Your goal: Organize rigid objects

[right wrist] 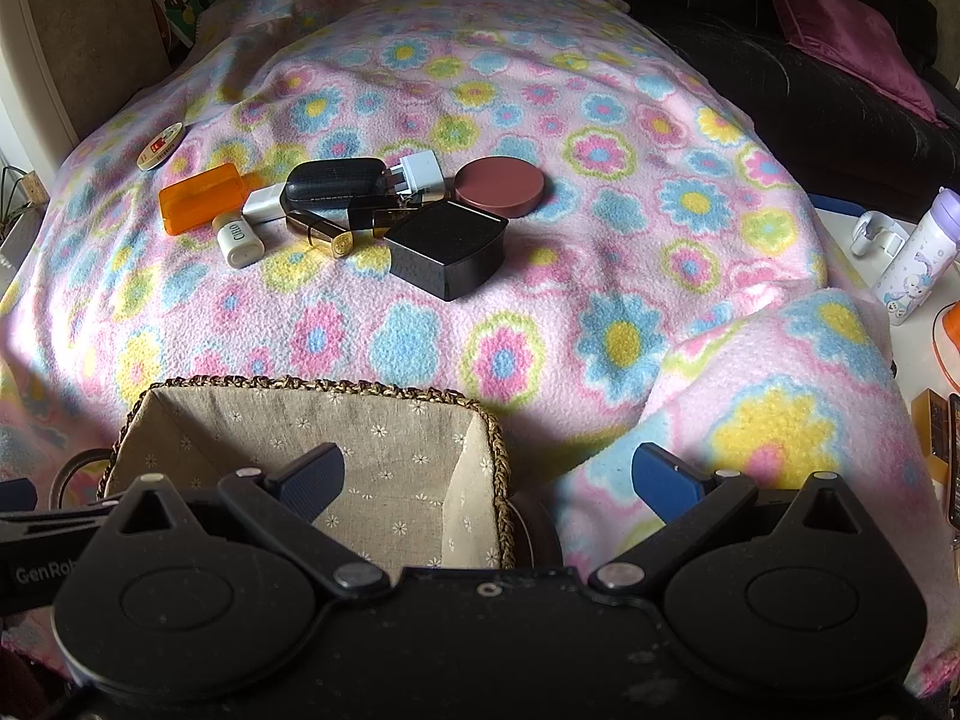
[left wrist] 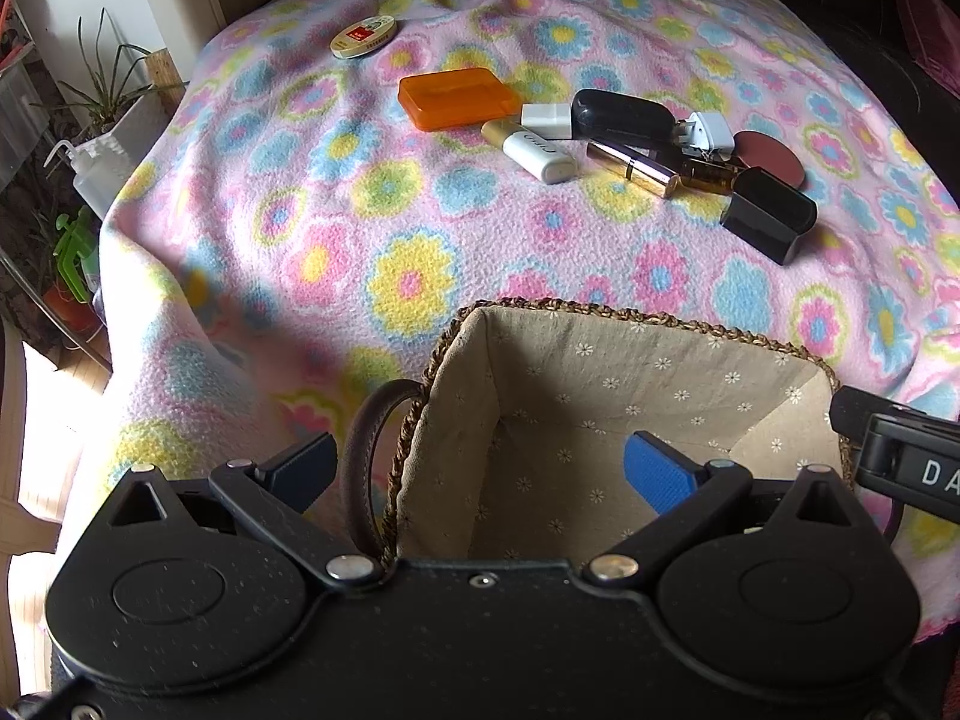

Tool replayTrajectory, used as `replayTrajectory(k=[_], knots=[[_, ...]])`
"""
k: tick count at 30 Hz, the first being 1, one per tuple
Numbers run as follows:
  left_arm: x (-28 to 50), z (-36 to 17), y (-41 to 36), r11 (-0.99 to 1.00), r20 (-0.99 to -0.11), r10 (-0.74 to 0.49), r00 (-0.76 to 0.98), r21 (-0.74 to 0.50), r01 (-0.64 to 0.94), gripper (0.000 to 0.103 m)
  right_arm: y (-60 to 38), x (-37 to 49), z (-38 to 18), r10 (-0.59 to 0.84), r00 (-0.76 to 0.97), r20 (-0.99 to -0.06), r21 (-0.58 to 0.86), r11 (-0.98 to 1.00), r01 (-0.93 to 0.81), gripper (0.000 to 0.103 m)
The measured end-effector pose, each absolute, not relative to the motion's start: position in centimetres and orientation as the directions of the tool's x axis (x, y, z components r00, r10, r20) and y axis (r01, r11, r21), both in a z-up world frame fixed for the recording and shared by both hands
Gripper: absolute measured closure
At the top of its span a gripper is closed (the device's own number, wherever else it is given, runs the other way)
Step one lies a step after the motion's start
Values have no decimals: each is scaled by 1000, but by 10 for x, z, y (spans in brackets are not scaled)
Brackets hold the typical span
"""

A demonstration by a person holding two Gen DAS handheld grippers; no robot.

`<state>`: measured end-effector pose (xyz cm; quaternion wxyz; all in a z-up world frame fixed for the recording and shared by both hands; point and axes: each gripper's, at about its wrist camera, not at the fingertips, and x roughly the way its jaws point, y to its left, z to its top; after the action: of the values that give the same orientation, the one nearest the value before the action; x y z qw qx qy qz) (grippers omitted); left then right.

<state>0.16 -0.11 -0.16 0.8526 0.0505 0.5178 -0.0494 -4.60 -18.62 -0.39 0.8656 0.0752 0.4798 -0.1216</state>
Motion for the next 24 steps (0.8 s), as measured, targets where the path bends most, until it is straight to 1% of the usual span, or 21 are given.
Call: replayTrajectory(k=[24], knots=[[1, -4, -2, 990, -892, -38, 451, 26, 136, 4, -187, -44, -2, -138, 507, -851, 11, 960, 280, 0]])
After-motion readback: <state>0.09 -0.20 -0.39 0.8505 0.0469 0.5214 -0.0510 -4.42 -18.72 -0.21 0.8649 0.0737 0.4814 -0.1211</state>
